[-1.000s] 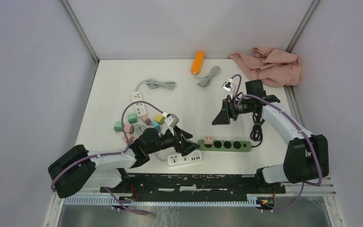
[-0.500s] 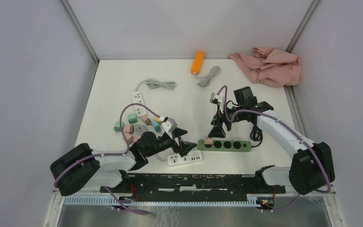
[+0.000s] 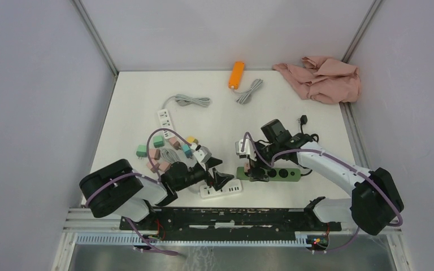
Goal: Pull the plug off the socket
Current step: Remove the plug from the socket.
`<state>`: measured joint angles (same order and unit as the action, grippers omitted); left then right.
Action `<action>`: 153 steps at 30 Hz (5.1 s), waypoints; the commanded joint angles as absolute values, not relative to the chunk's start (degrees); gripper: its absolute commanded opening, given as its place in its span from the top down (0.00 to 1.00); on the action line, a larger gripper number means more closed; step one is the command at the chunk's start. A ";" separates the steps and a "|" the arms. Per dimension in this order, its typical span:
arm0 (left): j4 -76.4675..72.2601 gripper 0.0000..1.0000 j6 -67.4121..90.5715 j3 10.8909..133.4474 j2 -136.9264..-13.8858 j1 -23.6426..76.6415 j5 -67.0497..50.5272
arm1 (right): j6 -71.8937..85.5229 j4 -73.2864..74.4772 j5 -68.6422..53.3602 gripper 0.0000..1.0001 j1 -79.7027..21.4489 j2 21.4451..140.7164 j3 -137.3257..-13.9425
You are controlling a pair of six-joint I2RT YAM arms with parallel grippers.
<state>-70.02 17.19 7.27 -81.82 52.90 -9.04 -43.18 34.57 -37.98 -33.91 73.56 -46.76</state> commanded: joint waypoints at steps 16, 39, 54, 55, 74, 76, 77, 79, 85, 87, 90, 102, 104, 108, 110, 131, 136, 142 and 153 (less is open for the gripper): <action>-80.72 0.04 17.04 6.77 -84.14 52.35 -7.89 | -44.33 33.83 -27.22 0.78 -40.51 78.73 -50.21; -51.26 0.09 45.50 19.56 -79.18 52.00 0.92 | -40.66 37.64 -41.25 1.00 -32.94 73.28 -53.31; -46.42 0.25 61.75 26.68 -87.95 51.12 -4.87 | -40.13 37.52 -41.73 1.00 -32.23 72.77 -53.00; -46.86 0.28 61.91 27.00 -88.58 51.15 -5.67 | -39.96 37.44 -41.48 1.00 -32.13 72.76 -53.00; -55.39 0.42 63.47 28.20 -94.85 51.21 -13.42 | -37.80 35.72 -38.79 1.00 -29.21 71.44 -52.85; -55.19 0.47 63.35 28.43 -95.24 51.26 -13.41 | -37.71 35.45 -38.25 1.00 -29.13 71.52 -52.80; -54.62 0.52 63.10 28.54 -95.32 51.22 -13.22 | -37.71 35.46 -38.22 1.00 -29.12 71.46 -52.75; -53.22 0.73 62.29 29.07 -95.57 51.12 -12.79 | -37.75 35.51 -38.63 1.00 -29.14 71.41 -52.70; -50.84 0.97 60.53 29.84 -96.39 50.97 -11.84 | -37.79 35.51 -37.82 1.00 -29.17 71.29 -52.61; -47.52 0.97 59.22 30.18 -96.02 50.97 -9.93 | -37.92 35.51 -37.43 1.00 -29.13 71.26 -52.56; -42.84 0.97 57.45 30.94 -95.70 51.12 -6.95 | -38.02 35.66 -41.12 1.00 -29.17 71.09 -52.40; -42.13 0.97 55.85 31.47 -96.65 51.62 -4.84 | -32.41 29.94 -32.49 1.00 -26.17 70.15 -51.48; -42.63 0.97 55.79 30.95 -96.22 51.17 -4.58 | -35.43 32.94 -34.80 1.00 -25.33 69.57 -51.26; -42.80 0.97 55.48 31.31 -96.25 50.63 -4.70 | -42.92 39.10 -47.15 1.00 -26.49 70.47 -50.81; -42.95 0.97 55.44 31.78 -96.61 50.62 -4.78 | -44.89 39.86 -50.10 1.00 -28.58 70.78 -50.43; -47.08 0.97 56.82 29.98 -99.51 48.87 -4.13 | -40.10 37.16 -50.50 1.00 -24.67 70.25 -50.31; -48.39 0.97 56.96 30.37 -100.79 48.87 -4.68 | -36.86 33.48 -51.19 1.00 -28.66 71.48 -49.49; -49.40 0.97 57.06 30.70 -102.13 48.85 -5.34 | -22.72 22.48 -39.21 1.00 -28.37 72.48 -49.26; -47.62 0.97 55.53 29.88 -101.23 47.58 -4.21 | -36.64 36.14 -48.02 1.00 -23.86 70.79 -51.56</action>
<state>-53.25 60.75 30.74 -100.20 48.71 -9.26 -32.80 30.83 -37.95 -24.38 73.10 -48.18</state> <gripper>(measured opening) 0.353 0.345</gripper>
